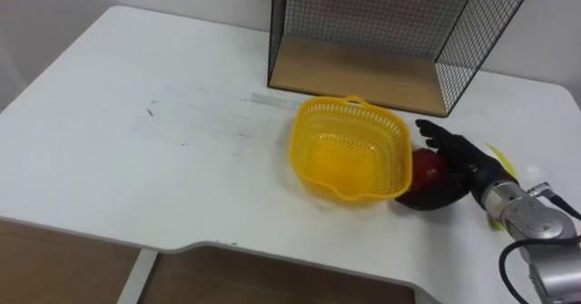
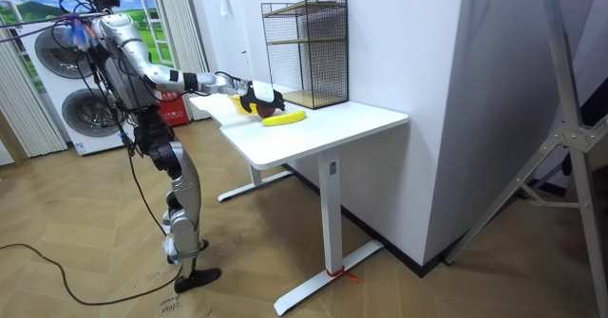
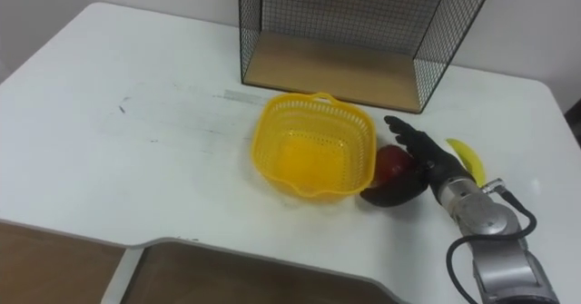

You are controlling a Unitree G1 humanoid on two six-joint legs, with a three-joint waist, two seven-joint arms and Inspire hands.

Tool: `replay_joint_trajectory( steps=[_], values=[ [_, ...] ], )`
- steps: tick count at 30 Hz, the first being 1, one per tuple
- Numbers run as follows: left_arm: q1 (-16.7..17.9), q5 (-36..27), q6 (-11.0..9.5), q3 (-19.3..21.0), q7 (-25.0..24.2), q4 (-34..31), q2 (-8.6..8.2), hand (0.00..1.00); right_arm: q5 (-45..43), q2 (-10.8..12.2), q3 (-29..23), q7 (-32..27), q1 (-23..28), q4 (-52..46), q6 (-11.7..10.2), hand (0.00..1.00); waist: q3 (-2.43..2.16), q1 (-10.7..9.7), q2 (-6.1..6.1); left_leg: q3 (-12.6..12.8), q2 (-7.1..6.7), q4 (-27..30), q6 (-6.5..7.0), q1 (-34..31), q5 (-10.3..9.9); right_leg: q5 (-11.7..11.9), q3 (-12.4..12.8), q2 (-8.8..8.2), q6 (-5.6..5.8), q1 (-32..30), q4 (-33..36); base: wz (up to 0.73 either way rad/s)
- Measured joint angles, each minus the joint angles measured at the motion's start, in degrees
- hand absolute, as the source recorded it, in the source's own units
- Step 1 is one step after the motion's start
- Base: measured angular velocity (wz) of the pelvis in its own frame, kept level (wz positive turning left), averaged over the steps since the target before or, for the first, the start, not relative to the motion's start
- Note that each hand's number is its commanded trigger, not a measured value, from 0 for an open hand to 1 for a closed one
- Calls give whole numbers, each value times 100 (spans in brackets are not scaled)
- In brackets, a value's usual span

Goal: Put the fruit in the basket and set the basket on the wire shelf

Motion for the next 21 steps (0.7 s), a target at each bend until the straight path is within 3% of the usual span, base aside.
replay_joint_trajectory(
  steps=[21],
  values=[
    [-9, -11, 124, 39, 25, 152, -5, 0, 10, 1, 1, 53, -17, 554, -28, 0, -40, 4, -23, -60, -34, 10, 3, 35, 2, -4, -126, -35, 6, 83, -24, 1]
  ],
)
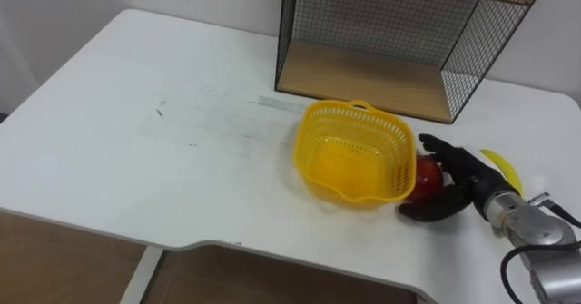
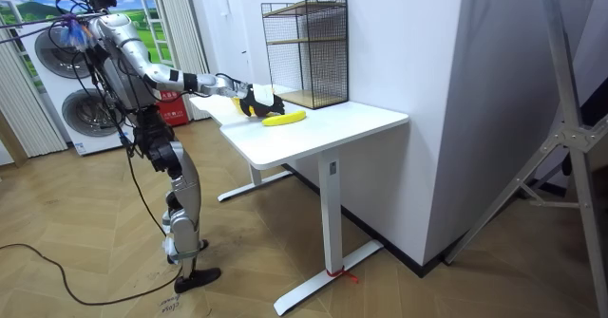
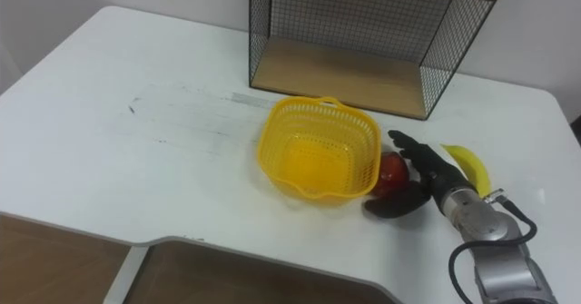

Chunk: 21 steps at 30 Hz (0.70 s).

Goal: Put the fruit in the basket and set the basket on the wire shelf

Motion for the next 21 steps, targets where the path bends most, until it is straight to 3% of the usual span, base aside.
replay_joint_trajectory(
  steps=[8, 9, 10, 11, 21],
  values=[
    [-16, 3, -12, 3, 4, 73, 20, 0, 21, 0, -1, -22, 1, 123, -108, 0, -1, -55, -14, -83, -17, 10, 1, 0, 0, 6, -39, -5, 9, 63, -72, 4],
    [-18, 3, -15, 3, 4, 73, 20, 0, 21, 0, -1, -21, 1, 123, -110, 17, -1, -57, -14, -82, -17, 10, 1, 0, 0, 6, -38, -5, 9, 62, -71, 0],
    [-24, 3, -20, 3, 4, 73, 22, 0, 20, 0, -1, -21, 1, 122, -112, 81, -1, -57, -13, -83, -18, 10, 1, 0, 0, 6, -38, -6, 9, 64, -71, 0],
    [-29, 3, -30, 3, 4, 73, 22, 0, 21, 0, -1, -21, 1, 122, -113, 100, -1, -61, -14, -81, -19, 8, 2, 1, -1, 6, -35, -6, 9, 63, -71, 0],
    [-45, 7, -89, 3, 13, 73, 23, 0, 1, -4, -191, -413, -5, 200, -175, 100, -21, -103, 26, -94, -17, -5, 2, -2, -1, 6, -55, -5, 10, 61, -70, 0]
  ],
)
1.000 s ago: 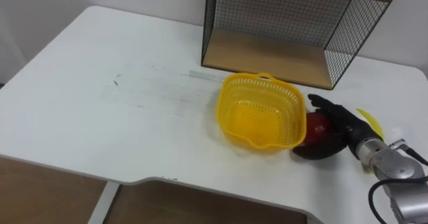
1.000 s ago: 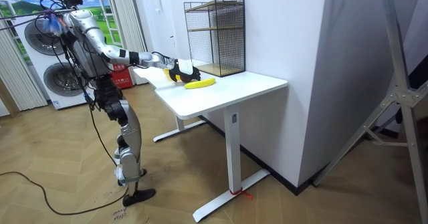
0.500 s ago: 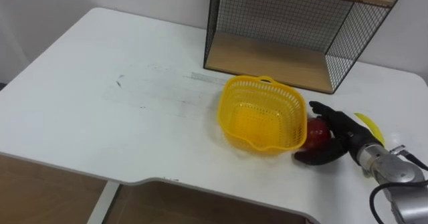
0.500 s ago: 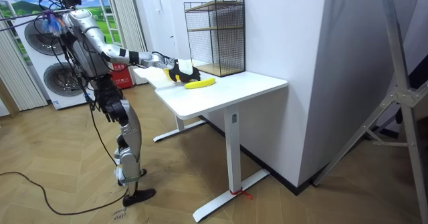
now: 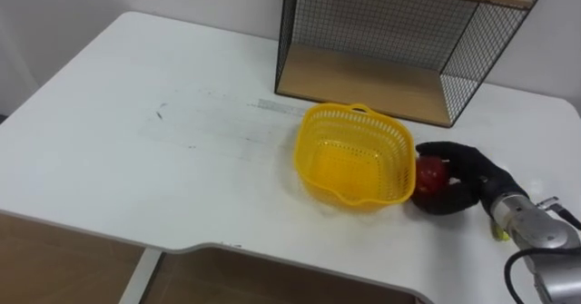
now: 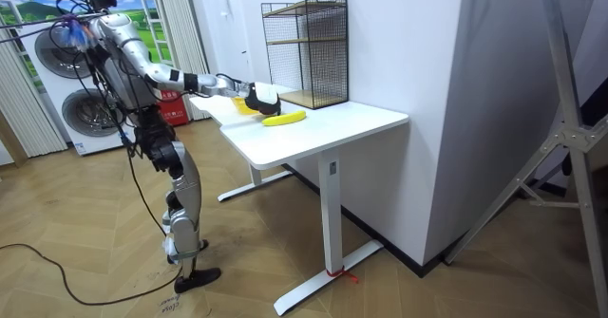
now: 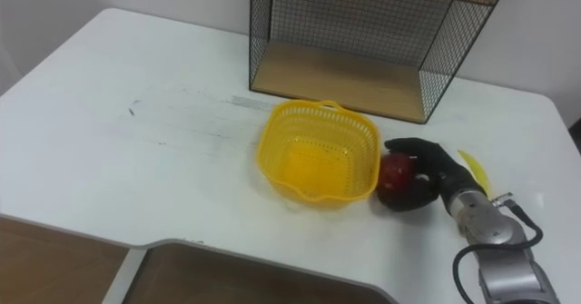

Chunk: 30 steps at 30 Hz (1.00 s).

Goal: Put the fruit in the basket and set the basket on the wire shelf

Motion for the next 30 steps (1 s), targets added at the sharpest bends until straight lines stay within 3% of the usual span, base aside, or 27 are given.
replay_joint_trajectory(
  steps=[30],
  values=[
    [-34, 0, 6, 7, 19, -1, 2, 0, 183, 19, -31, -107, 0, 273, -58, 100, -9, -72, 5, 6, -3, -8, 1, 11, -1, 4, 6, -1, 3, 30, 8, 0]
  ],
)
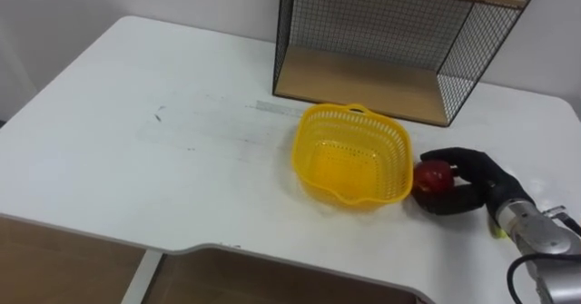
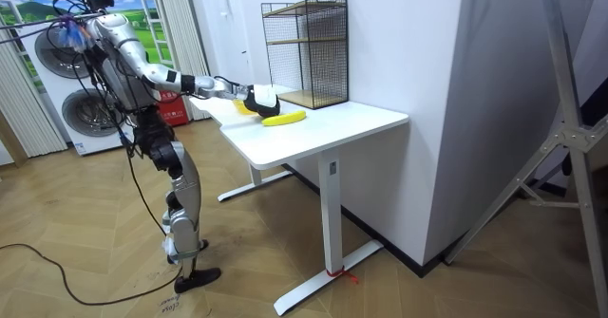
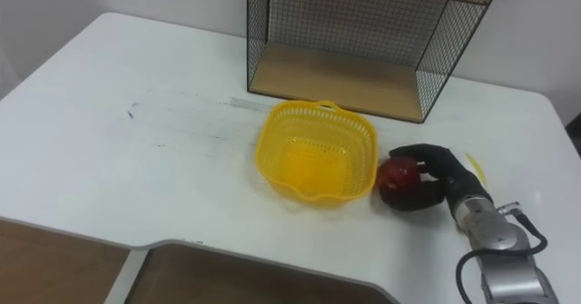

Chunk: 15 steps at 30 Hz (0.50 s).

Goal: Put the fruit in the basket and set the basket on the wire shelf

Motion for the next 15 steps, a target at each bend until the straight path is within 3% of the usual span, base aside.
replay_joint_trajectory(
  steps=[7, 11, 15],
  values=[
    [11, -2, -46, 0, 6, 1, 0, 0, 347, 0, -30, 7, 0, -8, 3, 100, -16, -103, -32, 6, -9, 14, 3, 13, 2, 1, 26, -4, 4, -1, -8, 0],
    [44, -1, -52, 18, 3, 2, -22, 0, 343, -1, -340, -86, 1, -36, 3, 100, 26, -202, 25, 33, -5, 2, 3, 12, 2, 1, 40, -5, 5, -13, -8, -2],
    [102, 0, -45, 56, 1, 4, -39, 0, 434, -8, -645, -244, 1, -132, 3, 100, 32, -293, 51, 52, -7, -17, 3, 8, 2, -6, 61, -8, 15, -36, -9, -1]
  ],
)
